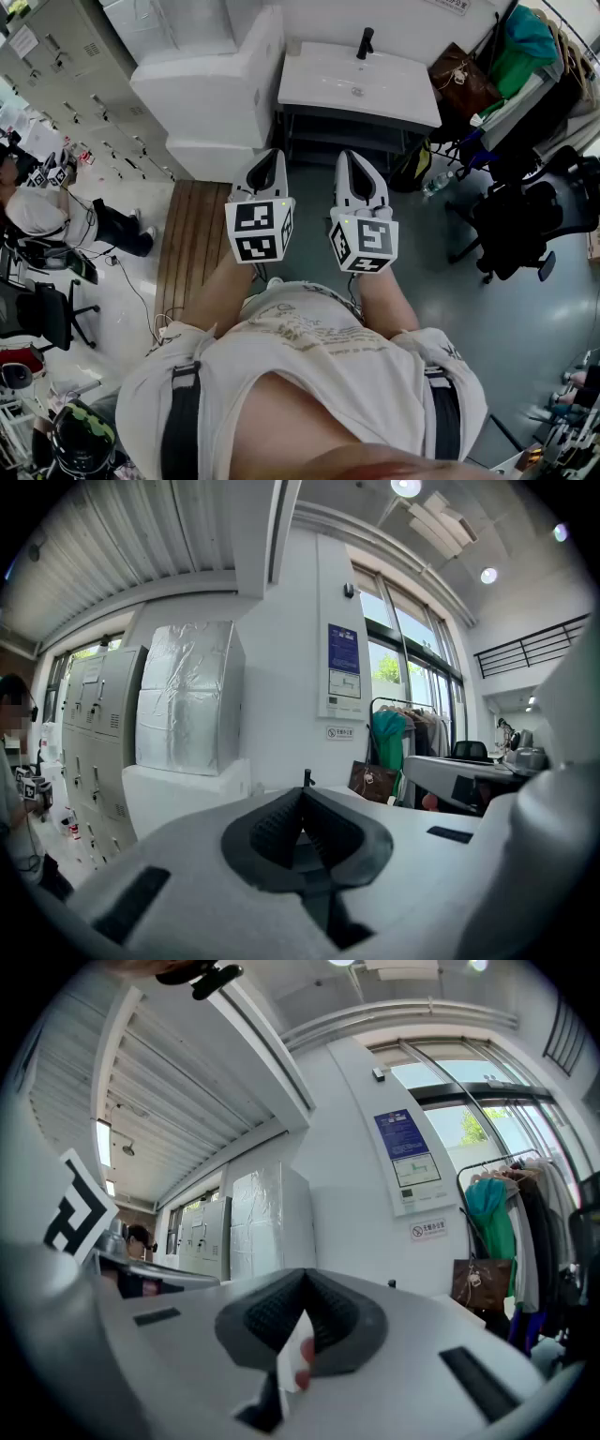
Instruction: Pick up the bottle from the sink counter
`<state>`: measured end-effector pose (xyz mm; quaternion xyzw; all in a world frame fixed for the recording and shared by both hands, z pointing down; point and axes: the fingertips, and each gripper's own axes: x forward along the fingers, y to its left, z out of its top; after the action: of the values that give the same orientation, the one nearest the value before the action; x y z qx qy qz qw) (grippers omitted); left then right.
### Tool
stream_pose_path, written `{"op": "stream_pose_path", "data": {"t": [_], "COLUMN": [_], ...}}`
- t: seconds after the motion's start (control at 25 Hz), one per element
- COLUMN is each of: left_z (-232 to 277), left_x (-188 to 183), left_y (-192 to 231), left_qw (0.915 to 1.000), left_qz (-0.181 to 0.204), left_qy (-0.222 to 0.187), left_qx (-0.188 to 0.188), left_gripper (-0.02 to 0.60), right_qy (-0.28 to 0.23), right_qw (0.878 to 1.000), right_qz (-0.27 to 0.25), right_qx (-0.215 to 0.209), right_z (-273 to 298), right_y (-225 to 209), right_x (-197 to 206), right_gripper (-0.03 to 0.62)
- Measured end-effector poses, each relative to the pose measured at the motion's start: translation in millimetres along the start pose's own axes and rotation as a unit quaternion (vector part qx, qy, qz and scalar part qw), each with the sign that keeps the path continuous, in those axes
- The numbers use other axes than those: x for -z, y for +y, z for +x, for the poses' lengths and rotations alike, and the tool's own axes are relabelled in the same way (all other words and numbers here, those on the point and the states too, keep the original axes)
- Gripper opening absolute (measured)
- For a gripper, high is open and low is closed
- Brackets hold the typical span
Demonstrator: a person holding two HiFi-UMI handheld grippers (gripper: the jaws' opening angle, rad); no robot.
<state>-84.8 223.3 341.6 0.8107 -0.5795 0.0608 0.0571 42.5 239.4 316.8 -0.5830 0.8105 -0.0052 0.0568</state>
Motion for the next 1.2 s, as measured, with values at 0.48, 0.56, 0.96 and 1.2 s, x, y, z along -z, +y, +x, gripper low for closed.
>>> {"op": "stream_pose_path", "data": {"t": [0.48, 0.56, 0.96, 1.2], "left_z": [1, 1, 5, 23], "left_x": [10, 11, 15, 17], "left_y": [-25, -30, -55, -58], "left_qw": [0.9999, 1.0000, 1.0000, 1.0000], "left_qz": [0.001, -0.002, 0.002, 0.002], "left_qy": [0.008, 0.008, 0.003, 0.008], "left_qx": [0.009, 0.005, -0.003, -0.004], "left_gripper": [0.020, 0.020, 0.019, 0.020], "right_qy": [-0.005, -0.003, -0.008, -0.002], "right_qw": [1.000, 1.000, 0.999, 0.999], "right_qz": [0.006, 0.005, 0.007, 0.016], "right_qx": [-0.027, -0.030, -0.033, -0.035], "right_z": [-14, -17, -30, -21], "right_y": [-4, -8, -36, -49], "right_x": [-1, 2, 4, 12], "right_gripper": [0.025, 0.025, 0.025, 0.025]}}
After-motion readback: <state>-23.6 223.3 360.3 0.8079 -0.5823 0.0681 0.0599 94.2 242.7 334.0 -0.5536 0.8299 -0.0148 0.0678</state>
